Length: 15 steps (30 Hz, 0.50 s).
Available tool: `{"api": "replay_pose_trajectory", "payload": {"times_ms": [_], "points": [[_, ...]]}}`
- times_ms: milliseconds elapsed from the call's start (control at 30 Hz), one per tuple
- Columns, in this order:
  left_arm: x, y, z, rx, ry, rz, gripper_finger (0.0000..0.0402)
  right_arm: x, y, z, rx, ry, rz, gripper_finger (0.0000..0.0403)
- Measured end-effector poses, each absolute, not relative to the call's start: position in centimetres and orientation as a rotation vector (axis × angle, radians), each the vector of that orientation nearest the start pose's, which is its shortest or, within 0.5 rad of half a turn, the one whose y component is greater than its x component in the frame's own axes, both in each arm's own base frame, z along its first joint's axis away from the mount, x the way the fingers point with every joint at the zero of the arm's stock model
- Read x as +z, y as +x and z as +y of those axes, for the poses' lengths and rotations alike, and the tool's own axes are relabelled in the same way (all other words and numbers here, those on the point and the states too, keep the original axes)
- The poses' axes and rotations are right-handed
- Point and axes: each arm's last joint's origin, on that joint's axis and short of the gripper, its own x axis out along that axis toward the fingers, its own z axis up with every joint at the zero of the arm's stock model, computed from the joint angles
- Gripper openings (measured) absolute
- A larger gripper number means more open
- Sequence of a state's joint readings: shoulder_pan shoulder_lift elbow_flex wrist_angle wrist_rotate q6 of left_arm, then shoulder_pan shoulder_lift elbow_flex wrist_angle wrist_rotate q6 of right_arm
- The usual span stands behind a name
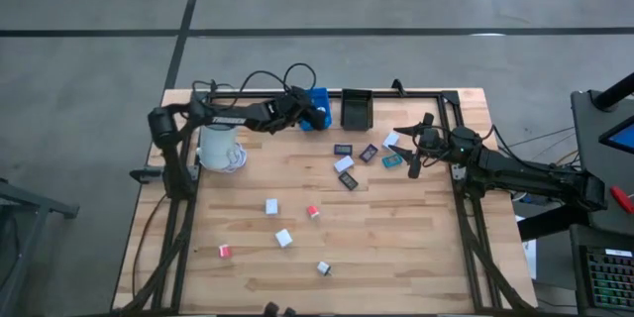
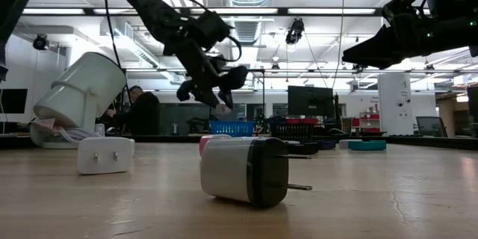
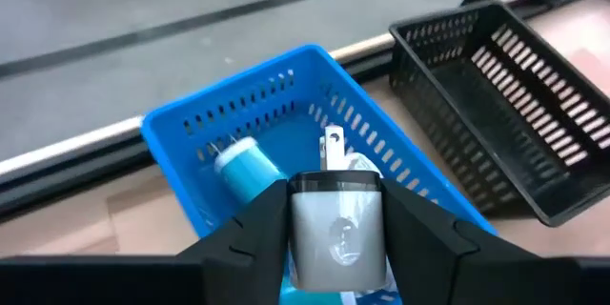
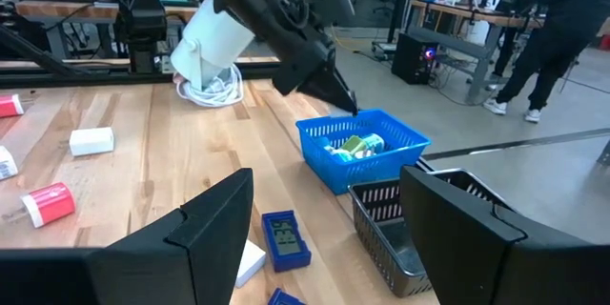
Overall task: Pick & Place Office items
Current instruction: Put the top small white adapter into the blue basket
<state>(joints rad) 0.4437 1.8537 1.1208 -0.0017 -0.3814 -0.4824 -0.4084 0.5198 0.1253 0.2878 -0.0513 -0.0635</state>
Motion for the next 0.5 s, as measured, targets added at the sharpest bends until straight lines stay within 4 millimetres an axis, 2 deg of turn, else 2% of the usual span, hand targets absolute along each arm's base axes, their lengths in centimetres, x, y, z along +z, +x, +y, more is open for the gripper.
{"api": "replay_pose_trajectory", "payload": {"times_ms": [500], "points": [[14.9, 34.8, 17.7, 0.932, -0.528, 0.624, 0.0151, 18.6, 12.6, -5.3, -0.353, -0.038, 0.116, 0.0256]]}}
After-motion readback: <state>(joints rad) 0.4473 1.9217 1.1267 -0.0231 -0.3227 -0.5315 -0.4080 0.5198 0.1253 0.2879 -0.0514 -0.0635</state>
